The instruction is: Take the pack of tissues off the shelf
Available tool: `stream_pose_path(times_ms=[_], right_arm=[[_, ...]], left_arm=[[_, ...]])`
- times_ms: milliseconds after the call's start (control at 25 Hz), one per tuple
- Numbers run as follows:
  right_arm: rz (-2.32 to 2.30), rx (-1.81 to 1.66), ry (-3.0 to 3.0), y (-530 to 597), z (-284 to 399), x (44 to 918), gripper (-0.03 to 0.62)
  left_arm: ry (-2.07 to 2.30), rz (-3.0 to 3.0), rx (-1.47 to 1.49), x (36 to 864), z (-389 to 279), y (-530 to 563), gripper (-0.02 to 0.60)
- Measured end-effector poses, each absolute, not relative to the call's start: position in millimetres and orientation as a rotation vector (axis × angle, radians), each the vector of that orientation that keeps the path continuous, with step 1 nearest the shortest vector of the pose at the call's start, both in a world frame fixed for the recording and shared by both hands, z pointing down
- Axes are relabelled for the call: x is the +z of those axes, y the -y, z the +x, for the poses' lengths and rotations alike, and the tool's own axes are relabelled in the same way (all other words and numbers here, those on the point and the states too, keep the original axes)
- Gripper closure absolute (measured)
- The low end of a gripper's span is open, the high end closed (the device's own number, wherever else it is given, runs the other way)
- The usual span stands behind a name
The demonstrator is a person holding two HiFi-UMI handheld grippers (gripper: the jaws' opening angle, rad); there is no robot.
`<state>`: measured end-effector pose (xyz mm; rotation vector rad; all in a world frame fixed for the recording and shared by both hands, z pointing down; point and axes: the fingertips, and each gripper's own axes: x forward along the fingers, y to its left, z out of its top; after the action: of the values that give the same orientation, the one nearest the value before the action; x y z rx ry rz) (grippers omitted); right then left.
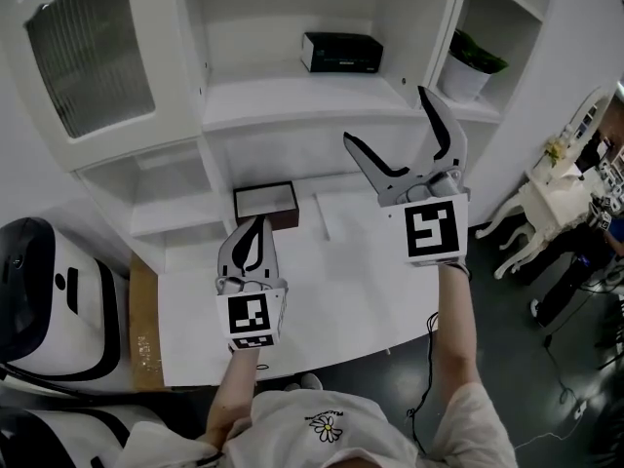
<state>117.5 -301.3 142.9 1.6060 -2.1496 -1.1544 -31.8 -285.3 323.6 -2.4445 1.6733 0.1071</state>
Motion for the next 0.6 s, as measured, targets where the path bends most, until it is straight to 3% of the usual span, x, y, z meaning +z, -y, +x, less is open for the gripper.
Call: stream_pose_path(times_ms=[240, 600], right_arm=[[1.397, -1.322, 1.899, 349.3, 115.2, 108.7, 0.082], [1.134, -1.348, 1.606, 420.9, 106.2, 102.5, 0.075]], left_arm=[[-1.678, -2.462, 0.099, 326.9, -31.7, 292.4, 0.583], [-1.717, -2.468, 0.075, 340.5, -38.8, 300.8, 0.583]])
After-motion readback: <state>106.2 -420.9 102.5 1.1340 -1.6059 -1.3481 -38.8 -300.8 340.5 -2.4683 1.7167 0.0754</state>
